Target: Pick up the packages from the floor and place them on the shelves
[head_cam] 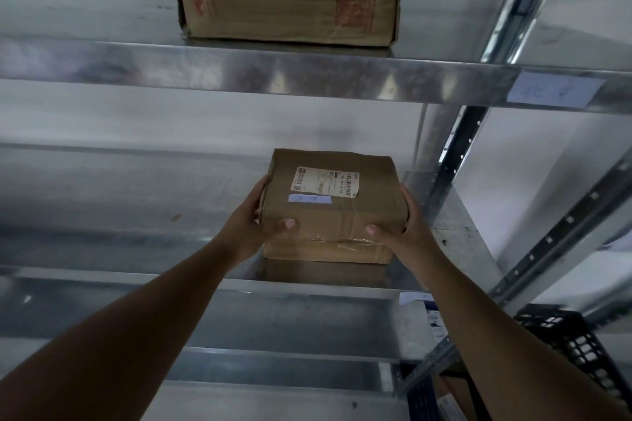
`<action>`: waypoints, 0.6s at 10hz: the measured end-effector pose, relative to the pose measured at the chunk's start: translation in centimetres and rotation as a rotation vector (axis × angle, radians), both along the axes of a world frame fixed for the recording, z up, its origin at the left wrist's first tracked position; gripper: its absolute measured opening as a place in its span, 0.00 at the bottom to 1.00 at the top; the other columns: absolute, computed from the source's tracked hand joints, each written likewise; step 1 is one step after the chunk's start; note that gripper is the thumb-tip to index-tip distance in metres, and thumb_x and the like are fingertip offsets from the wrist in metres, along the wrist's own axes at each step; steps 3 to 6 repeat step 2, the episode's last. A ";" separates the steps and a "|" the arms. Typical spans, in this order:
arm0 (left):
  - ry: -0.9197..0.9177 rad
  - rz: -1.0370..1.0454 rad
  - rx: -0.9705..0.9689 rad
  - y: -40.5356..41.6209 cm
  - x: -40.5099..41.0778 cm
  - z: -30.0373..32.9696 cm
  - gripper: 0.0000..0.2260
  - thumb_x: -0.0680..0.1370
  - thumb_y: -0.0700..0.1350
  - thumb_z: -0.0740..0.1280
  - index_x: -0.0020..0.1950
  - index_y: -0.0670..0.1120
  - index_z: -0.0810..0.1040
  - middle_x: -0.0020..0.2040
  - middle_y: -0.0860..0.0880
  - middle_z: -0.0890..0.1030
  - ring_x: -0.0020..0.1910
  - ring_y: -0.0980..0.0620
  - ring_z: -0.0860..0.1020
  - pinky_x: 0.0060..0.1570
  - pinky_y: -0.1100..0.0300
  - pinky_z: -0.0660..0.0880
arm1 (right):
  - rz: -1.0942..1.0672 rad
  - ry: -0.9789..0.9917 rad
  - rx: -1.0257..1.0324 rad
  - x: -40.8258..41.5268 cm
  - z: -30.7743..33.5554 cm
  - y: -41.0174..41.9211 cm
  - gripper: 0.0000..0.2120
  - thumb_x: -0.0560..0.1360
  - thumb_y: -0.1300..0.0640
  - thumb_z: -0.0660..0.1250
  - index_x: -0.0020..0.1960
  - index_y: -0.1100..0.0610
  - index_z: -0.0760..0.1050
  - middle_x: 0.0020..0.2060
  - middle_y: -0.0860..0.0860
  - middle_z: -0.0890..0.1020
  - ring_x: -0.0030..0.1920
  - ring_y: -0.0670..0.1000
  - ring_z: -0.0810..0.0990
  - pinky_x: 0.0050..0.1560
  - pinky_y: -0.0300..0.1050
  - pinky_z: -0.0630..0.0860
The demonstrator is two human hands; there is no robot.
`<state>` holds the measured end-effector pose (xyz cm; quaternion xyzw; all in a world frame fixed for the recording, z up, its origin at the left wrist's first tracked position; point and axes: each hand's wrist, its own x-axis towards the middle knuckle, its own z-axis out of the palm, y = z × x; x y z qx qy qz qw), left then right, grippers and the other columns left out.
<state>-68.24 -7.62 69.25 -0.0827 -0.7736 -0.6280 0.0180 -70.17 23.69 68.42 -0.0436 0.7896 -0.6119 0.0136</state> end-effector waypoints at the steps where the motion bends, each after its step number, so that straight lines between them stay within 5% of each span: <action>1: -0.027 0.104 -0.129 -0.1 0.8 0.9 0.40 0.74 0.44 0.81 0.81 0.53 0.65 0.74 0.52 0.75 0.72 0.44 0.77 0.54 0.58 0.84 | 0.020 -0.009 0.028 0.4 0.4 0.2 0.50 0.73 0.56 0.81 0.84 0.44 0.54 0.68 0.43 0.76 0.65 0.46 0.78 0.49 0.33 0.83; 2: 0.000 0.186 -0.250 0.6 2.3 3.1 0.37 0.74 0.44 0.80 0.78 0.52 0.65 0.77 0.50 0.72 0.73 0.46 0.72 0.60 0.56 0.79 | -0.015 -0.018 0.034 0.9 0.6 0.9 0.56 0.66 0.40 0.84 0.83 0.37 0.53 0.80 0.50 0.70 0.77 0.57 0.73 0.67 0.64 0.80; 6: 0.000 0.186 -0.250 0.6 2.3 3.1 0.37 0.74 0.44 0.80 0.78 0.52 0.65 0.77 0.50 0.72 0.73 0.46 0.72 0.60 0.56 0.79 | -0.015 -0.018 0.034 0.9 0.6 0.9 0.56 0.66 0.40 0.84 0.83 0.37 0.53 0.80 0.50 0.70 0.77 0.57 0.73 0.67 0.64 0.80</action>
